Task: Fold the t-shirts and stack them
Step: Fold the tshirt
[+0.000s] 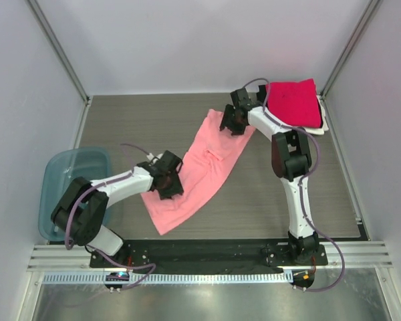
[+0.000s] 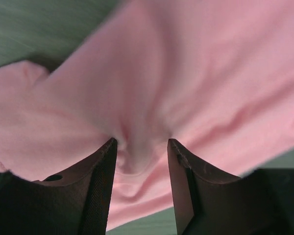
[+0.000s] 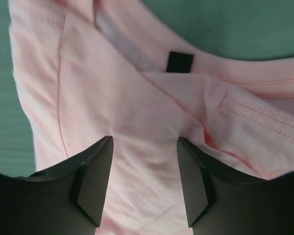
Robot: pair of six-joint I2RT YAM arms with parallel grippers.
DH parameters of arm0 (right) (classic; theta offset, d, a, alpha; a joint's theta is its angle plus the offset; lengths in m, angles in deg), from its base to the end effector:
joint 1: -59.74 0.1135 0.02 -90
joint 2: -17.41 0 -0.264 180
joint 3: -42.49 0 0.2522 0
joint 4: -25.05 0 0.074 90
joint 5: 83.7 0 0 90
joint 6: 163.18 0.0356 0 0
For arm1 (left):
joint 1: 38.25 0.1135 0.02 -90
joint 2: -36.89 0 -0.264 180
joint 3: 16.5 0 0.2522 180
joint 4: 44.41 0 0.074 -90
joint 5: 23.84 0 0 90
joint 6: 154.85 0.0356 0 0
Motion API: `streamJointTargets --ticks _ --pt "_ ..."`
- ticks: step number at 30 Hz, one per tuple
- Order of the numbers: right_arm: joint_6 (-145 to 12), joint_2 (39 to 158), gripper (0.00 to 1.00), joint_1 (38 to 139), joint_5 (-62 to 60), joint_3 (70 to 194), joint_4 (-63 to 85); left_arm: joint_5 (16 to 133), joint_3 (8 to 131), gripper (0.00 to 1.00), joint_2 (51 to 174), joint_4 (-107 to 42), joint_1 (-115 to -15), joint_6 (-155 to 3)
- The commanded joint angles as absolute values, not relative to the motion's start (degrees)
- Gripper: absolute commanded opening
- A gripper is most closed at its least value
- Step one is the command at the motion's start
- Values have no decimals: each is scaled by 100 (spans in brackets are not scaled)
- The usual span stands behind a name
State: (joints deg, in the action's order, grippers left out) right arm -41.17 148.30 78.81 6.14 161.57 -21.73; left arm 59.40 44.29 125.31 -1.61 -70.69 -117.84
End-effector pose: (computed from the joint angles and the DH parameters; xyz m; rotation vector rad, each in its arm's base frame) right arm 0.4695 0.1624 0.1679 0.2953 2.6130 0.3221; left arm 0.2325 -0.1428 0.1574 -0.5283 2.7542 -0.2064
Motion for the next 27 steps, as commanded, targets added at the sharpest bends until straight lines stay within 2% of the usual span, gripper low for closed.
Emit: streamJointTargets --ticks 1,6,8,11,15,20,23,27 --pt "-4277 15951 61 7899 -230 17326 -2404 7344 3883 48 12909 -401 -8085 -13180" --pt "-4207 17287 63 7899 -697 19070 -2519 7636 4462 48 13199 -877 -9158 -13964" --pt "-4189 17560 64 7899 -706 19704 -2519 7444 4604 47 13121 -580 -9475 -14061" --pt "-4181 17807 64 7899 -662 20004 -2352 7005 4640 48 12866 60 -9748 -14096" --pt "-4250 17737 65 7899 -750 19811 -1843 6688 4499 48 12181 651 -9941 -14201" --pt "-4304 17465 68 7899 -1083 19916 -1666 5976 4963 50 11301 1609 -10249 -14289" --pt "-4295 17027 72 7908 -1286 20031 -1605 5589 5184 53 11020 1768 -10329 -14141" --pt "-4339 16157 85 7952 -1348 19882 -1569 5307 5185 54 10730 1760 -10329 -14035"
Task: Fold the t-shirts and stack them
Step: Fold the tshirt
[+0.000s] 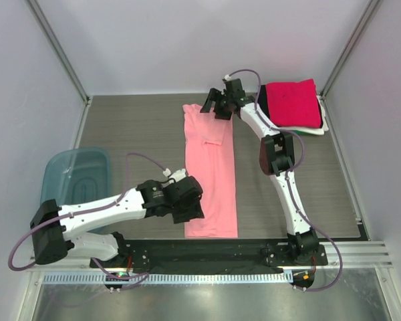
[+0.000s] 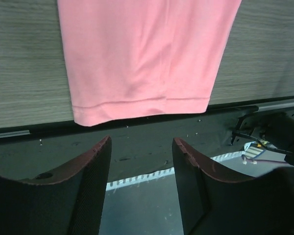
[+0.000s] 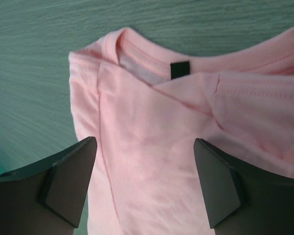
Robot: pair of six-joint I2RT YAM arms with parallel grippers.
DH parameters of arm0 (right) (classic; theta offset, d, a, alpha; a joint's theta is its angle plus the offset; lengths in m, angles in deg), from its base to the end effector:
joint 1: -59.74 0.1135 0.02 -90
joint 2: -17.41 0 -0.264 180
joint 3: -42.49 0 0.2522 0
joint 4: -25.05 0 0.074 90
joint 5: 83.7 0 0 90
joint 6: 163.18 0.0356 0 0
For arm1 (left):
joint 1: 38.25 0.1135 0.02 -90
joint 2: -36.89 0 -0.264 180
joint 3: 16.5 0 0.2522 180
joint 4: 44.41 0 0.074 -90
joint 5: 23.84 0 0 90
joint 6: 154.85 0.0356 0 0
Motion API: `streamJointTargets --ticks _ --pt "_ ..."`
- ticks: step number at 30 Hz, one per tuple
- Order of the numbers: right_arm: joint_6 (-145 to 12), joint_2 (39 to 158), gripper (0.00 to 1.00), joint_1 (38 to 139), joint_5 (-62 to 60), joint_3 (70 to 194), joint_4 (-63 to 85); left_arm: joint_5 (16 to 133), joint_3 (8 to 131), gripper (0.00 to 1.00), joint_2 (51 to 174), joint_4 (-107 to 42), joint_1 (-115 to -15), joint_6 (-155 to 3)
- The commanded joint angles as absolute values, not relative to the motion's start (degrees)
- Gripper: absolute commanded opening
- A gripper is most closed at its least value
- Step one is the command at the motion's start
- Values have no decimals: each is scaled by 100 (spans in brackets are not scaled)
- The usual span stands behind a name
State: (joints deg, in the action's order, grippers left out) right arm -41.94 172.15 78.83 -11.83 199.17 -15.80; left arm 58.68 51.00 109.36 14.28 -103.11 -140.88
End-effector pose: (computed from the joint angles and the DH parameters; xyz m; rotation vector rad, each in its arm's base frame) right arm 0.5584 0.2050 0.1670 0.0701 2.3418 0.8121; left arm 0.1063 -0.2155 0.2454 -0.3167 2.7960 -0.5588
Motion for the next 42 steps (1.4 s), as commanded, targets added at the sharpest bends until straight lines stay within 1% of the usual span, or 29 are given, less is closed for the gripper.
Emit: streamJointTargets --ticks 1,2,3,5,6,7,9,10,11,12,13,15,16,18,19,20,21,22,23,24,28,29,32,35,40,42 --pt "-4365 15894 87 7943 -1304 19629 -1587 5246 5176 55 10660 1734 -10329 -13982" --pt "-4435 15639 88 7943 -1260 19444 -1604 5097 5158 56 10537 1708 -10329 -13938" --pt "-4470 15071 89 7943 -1164 19216 -1657 5009 5149 56 10475 1699 -10329 -13903" --pt "-4532 14488 90 7943 -813 18364 -1788 4842 5114 58 10378 1707 -10329 -13841" --pt "-4567 13824 90 7943 -681 18030 -1989 4754 5088 58 10291 1699 -10329 -13832" --pt "-4532 13504 90 7952 -349 17270 -2122 4718 4992 59 10246 1672 -10329 -13824" --pt "-4427 12766 89 7960 -153 16353 -2394 4709 4843 60 10106 1532 -10329 -13815" --pt "-4392 12023 88 7995 -57 15374 -2448 4726 4746 60 10044 1488 -10329 -13841" --pt "-4348 11659 88 8048 188 14868 -2518 4744 4527 60 9992 1322 -10329 -13885" --pt "-4252 11290 88 8205 312 14376 -2658 4805 4395 60 9852 1234 -10329 -13929" --pt "-4155 10520 88 8302 514 13431 -2720 4814 4272 61 9798 1137 -10320 -13964" --pt "-3927 9769 88 8696 857 12573 -2852 4849 3911 61 9667 908 -10320 -14078" --pt "-3595 9130 87 8855 919 11821 -2887 4910 3780 62 9561 821 -10320 -14105" --pt "-3198 8485 86 9416 964 11157 -3002 4955 3507 63 9482 627 -10320 -14183" --pt "-2744 8212 85 9628 955 10580 -3011 4999 3436 63 9420 565 -10329 -14193" --pt "-2522 7722 84 9796 955 10322 -3037 5016 3366 62 9411 460 -10329 -14210" --pt "-2258 7474 81 9945 973 10084 -3037 5034 3235 63 9402 407 -10329 -14245" --pt "-2047 7254 80 10304 938 9629 -2994 5060 3181 63 9402 337 -10329 -14263" --pt "-1679 6973 79 10455 911 9425 -2871 5113 3111 63 9411 180 -10329 -14280" --pt "-1537 6875 76 10622 894 9231 -2801 5157 2980 63 9420 82 -10329 -14298" --pt "-930 6777 72 11282 885 8414 -2485 5307 2768 62 9569 -288 -10381 -14447" --pt "-685 6760 69 11561 911 8316 -2266 5281 2759 62 9647 -331 -10434 -14474" --pt "-420 6847 67 11993 1078 8087 -1992 5254 2689 62 9718 -393 -10539 -14579" --pt "-305 7084 62 12196 1140 8025 -1834 5236 2601 61 9815 -472 -10618 -14684" --pt "-278 7313 54 12267 1227 7929 -1605 5201 2513 56 10008 -578 -10750 -14825" --pt "-278 7348 50 12267 1271 7920 -1570 5166 2486 55 10044 -587 -10821 -14887"
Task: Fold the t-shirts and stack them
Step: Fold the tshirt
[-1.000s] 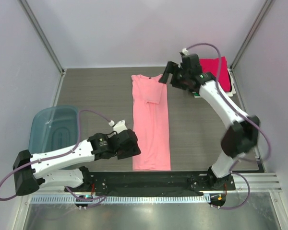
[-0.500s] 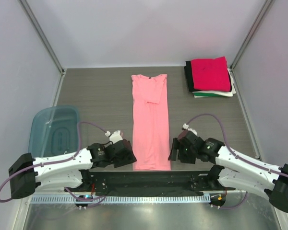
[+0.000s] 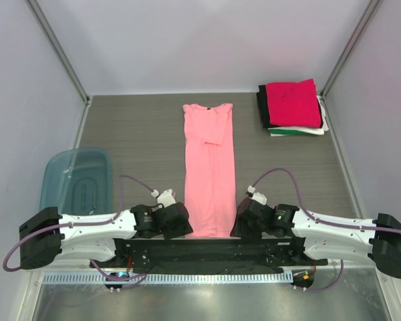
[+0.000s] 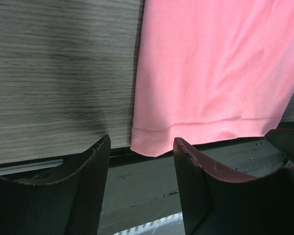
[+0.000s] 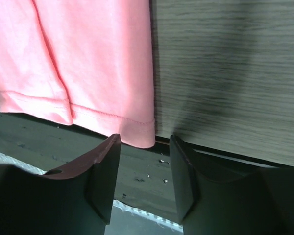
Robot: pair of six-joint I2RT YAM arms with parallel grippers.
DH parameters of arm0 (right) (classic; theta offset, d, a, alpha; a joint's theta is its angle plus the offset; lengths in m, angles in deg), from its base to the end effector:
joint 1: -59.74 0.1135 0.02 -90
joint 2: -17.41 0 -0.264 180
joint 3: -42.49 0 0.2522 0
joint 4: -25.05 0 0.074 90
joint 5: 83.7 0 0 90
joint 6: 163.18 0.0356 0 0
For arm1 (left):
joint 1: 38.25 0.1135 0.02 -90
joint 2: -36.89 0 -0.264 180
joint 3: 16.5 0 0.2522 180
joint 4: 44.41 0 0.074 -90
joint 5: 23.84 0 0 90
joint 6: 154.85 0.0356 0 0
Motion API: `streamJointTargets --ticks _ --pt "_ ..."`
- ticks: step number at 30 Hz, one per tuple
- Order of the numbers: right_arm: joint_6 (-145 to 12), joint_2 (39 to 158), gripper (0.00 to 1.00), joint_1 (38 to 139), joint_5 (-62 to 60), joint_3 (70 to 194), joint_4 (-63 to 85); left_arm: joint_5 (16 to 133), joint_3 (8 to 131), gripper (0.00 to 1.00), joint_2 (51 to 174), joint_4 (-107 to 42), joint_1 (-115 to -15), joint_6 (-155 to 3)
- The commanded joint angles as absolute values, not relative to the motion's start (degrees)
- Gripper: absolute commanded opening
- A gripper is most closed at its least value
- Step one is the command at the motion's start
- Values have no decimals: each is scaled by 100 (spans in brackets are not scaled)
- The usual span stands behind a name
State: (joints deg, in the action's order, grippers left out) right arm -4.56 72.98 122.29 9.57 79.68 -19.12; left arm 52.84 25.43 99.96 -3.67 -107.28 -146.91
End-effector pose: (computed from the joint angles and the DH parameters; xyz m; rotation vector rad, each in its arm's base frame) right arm 0.0758 0.1416 0.1545 0.1697 2.8272 0.5965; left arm 0.0745 -0.1716 0.1621 -0.3903 2.7120 -0.5844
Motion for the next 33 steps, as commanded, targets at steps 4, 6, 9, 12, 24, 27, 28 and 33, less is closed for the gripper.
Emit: streamJointTargets --ticks 4,6,9,12,24,27,28,33 --pt "-287 7357 43 12267 1315 7841 -1561 5122 2442 53 10131 -587 -10865 -14940" --pt "-278 7375 41 12258 1333 7823 -1543 5078 2434 52 10175 -587 -10874 -14957" --pt "-278 7401 37 12267 1333 7796 -1508 5034 2407 48 10255 -622 -10874 -14992" --pt "-287 7410 33 12267 1351 7762 -1499 4973 2372 42 10316 -666 -10891 -15045" --pt "-226 7296 1 12267 1395 7708 -1498 4859 2301 0 10220 -675 -11014 -15334" --pt "-190 7095 1 12276 1517 7910 -1876 4596 2616 0 10009 157 -11268 -15659" --pt "-216 7050 1 12276 1552 7972 -1973 4516 2705 0 9956 300 -11330 -15695" --pt "-296 6830 1 12276 1807 8515 -2483 4200 3346 0 9842 1081 -11427 -15599"
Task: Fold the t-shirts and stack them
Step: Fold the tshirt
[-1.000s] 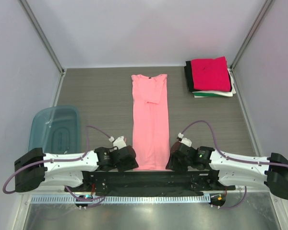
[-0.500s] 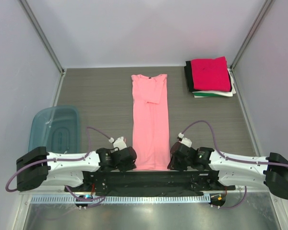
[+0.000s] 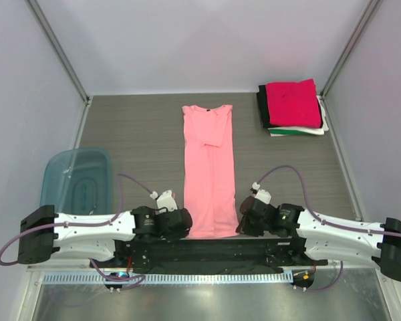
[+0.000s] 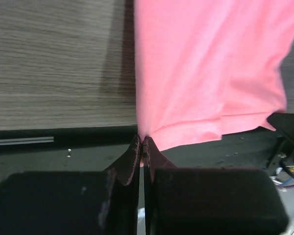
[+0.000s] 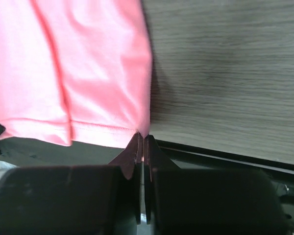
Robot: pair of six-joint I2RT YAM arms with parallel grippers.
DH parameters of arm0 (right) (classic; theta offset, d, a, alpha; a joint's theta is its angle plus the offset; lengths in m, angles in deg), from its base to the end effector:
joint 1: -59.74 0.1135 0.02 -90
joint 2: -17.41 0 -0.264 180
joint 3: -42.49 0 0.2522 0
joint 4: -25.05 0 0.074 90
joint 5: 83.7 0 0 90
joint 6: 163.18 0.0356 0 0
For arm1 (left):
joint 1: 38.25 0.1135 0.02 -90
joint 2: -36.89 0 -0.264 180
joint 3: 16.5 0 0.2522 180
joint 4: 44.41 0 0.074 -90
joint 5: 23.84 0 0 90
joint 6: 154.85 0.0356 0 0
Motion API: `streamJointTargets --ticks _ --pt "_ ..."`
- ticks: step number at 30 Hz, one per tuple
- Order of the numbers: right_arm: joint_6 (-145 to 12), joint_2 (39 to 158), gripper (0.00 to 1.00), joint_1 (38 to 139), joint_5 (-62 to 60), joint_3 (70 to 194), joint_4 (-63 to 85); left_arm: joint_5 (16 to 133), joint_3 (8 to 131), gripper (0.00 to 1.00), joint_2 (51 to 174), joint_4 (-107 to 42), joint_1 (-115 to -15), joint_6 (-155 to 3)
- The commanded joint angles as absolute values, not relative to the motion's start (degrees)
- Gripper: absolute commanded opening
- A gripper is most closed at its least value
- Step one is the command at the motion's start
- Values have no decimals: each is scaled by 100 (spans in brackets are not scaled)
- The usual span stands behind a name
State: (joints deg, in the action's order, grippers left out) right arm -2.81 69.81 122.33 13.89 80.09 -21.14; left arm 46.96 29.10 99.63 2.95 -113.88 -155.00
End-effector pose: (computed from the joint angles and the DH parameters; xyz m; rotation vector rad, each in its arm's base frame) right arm 0.0759 0.1361 0.1627 0.2347 2.7526 0.5821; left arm 0.0576 -0.1777 0.1767 -0.4446 2.6704 -0.5508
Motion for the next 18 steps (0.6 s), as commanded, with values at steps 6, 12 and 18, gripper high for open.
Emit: streamJointTargets --ticks 6,12,18 --pt "-559 6803 1 12276 2396 9359 -3010 3532 4278 0 9850 1951 -11419 -15379" --pt "-1121 7294 1 11953 2994 10378 -3388 3434 4964 1 9920 2068 -10866 -14528" --pt "-2280 8165 1 10985 2819 11310 -3336 3908 5622 2 10245 1690 -9601 -13264"
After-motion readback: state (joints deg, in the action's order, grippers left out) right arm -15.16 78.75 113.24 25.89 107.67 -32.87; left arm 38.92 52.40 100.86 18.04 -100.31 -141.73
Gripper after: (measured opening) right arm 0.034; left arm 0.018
